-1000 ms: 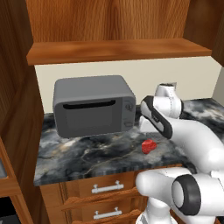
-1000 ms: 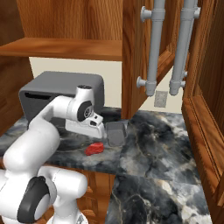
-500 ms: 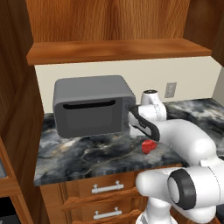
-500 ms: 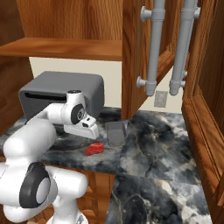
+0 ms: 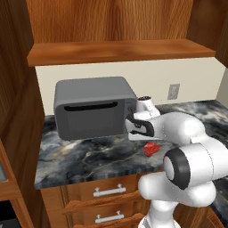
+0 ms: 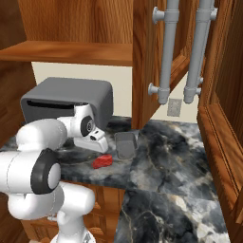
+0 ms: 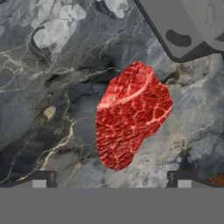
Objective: Retrieve the tupperware from the cabinet, then place the raw meat into the tupperware to avoid contamination.
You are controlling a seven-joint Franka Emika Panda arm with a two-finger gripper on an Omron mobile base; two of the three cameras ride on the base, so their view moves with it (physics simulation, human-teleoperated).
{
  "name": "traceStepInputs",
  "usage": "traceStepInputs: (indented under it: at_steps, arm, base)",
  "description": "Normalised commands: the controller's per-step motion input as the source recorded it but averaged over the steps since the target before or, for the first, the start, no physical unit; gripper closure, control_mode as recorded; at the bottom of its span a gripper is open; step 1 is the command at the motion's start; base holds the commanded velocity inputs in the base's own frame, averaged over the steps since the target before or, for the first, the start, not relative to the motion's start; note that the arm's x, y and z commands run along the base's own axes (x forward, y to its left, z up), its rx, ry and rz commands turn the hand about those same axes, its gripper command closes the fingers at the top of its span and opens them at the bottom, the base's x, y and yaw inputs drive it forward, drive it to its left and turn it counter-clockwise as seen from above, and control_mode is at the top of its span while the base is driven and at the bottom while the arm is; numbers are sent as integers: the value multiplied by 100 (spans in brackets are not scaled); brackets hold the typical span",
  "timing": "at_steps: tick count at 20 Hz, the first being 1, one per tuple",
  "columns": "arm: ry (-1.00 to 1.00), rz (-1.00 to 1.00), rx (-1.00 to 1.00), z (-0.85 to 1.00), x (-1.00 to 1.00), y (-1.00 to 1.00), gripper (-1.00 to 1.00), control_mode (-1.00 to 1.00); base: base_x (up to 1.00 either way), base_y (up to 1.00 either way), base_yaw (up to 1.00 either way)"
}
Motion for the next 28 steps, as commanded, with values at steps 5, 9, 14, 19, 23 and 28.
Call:
traceStepInputs:
  at_steps: [5,9,14,19,23,28]
  arm:
    - [2,-5,0,-28,20,0,-100,-100]
    - [2,-2,-1,-34,-4,-13,-100,-100]
    - [0,-1,0,-20,-9,-24,-100,-100]
    - [3,0,0,-4,0,-1,-100,-100]
    - [2,0,0,-12,0,0,-100,-100]
    - [2,0,0,-17,0,0,-100,-100]
  base:
    - [0,0,0]
    - [0,0,0]
    - [0,0,0]
    - [0,0,0]
    - [0,0,0]
    - [0,0,0]
